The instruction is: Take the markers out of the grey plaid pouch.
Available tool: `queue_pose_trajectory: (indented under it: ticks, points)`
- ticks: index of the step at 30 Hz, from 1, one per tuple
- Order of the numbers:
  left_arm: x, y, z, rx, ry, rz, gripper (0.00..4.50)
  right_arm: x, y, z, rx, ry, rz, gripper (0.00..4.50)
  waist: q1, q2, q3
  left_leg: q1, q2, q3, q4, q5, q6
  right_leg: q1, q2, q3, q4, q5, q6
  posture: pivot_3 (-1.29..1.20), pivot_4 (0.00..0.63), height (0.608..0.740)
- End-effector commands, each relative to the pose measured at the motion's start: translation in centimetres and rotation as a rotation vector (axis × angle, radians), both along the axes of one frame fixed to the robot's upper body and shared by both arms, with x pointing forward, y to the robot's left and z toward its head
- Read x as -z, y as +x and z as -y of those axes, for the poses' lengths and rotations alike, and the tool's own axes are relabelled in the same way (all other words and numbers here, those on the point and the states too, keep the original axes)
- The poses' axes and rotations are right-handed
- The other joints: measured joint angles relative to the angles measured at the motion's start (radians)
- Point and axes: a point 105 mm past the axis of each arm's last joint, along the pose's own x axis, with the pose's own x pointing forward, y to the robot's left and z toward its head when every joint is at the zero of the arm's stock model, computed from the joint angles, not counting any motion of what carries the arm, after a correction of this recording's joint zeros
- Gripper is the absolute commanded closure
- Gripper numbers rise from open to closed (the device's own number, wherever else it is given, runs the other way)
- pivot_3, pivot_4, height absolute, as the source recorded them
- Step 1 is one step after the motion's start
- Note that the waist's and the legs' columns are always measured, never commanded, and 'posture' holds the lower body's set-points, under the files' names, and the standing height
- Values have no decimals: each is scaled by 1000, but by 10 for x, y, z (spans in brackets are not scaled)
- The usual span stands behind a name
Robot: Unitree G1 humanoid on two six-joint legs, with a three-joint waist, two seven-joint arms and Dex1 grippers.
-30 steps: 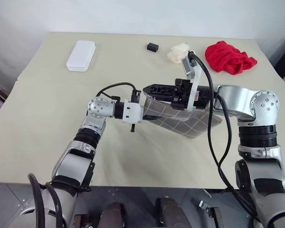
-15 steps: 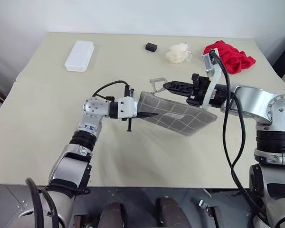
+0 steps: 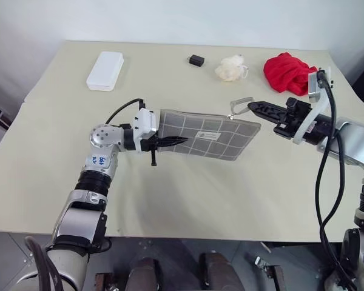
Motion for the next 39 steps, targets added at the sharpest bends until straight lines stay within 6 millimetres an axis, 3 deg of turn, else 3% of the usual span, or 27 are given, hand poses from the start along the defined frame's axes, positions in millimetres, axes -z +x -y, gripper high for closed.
queue_pose_trajectory:
  ticks: [1, 8, 15, 16, 21, 24, 31, 34, 39]
  points:
    - [-16, 1, -12, -31, -47, 17, 4500, -14, -9, 24, 72, -11, 88, 4481, 0, 0, 0, 0, 0, 0, 0, 0, 0, 0, 0, 0, 0, 0, 0, 0, 150, 740]
    - [-11, -2, -12, -1, -34, -64, 4500, 3, -15, 55, 163, -82, 88, 4481, 4, 0, 0, 0, -2, 0, 0, 0, 0, 0, 0, 0, 0, 0, 1, 0, 150, 740]
    - [-12, -2, 7, 36, -35, -46, 4500, -18, -26, 47, 131, -56, 240, 4481, 6, 0, 0, 0, -4, 0, 0, 0, 0, 1, 0, 1, -1, 0, 1, 0, 150, 740]
    - [-14, 0, 9, 25, -39, -23, 4500, -21, -36, 44, 76, -74, 280, 4091, 8, 0, 0, 0, -4, 0, 0, 0, 0, 1, 0, 1, 0, 0, 1, 0, 150, 740]
    - [-18, 6, 15, -8, -53, 56, 4500, -8, -51, 74, 154, -307, 366, 2680, 35, 0, 0, 0, -6, 1, 0, 0, 0, 1, 1, 0, -4, 1, 2, 0, 150, 740]
    - [-18, 7, 16, -7, -53, 64, 4500, -2, -63, 80, 118, -324, 388, 1707, 43, 0, 0, 0, -8, 2, 0, 0, 1, 2, 1, 1, -5, 2, 4, 0, 150, 740]
    - [-24, 14, 17, -60, -63, 143, 4500, 16, -77, 98, 109, -424, 378, 1707, 53, 0, 0, 2, -8, 4, 2, 0, 1, 3, 2, 2, -7, 2, 4, 0, 150, 740]
    - [-23, 13, 19, -53, -10, 241, 4500, 0, -72, 94, 114, -444, 444, 2370, 51, 0, 0, 2, -8, 4, 3, 0, 1, 2, 2, 4, -7, 3, 5, 0, 150, 740]
    - [-21, 8, 36, 8, 30, 332, 4500, -10, -55, 54, -7, -648, 529, 4015, 51, 1, 0, 4, -8, 5, 4, 0, 1, 2, 2, 4, -5, 3, 5, 0, 150, 740]
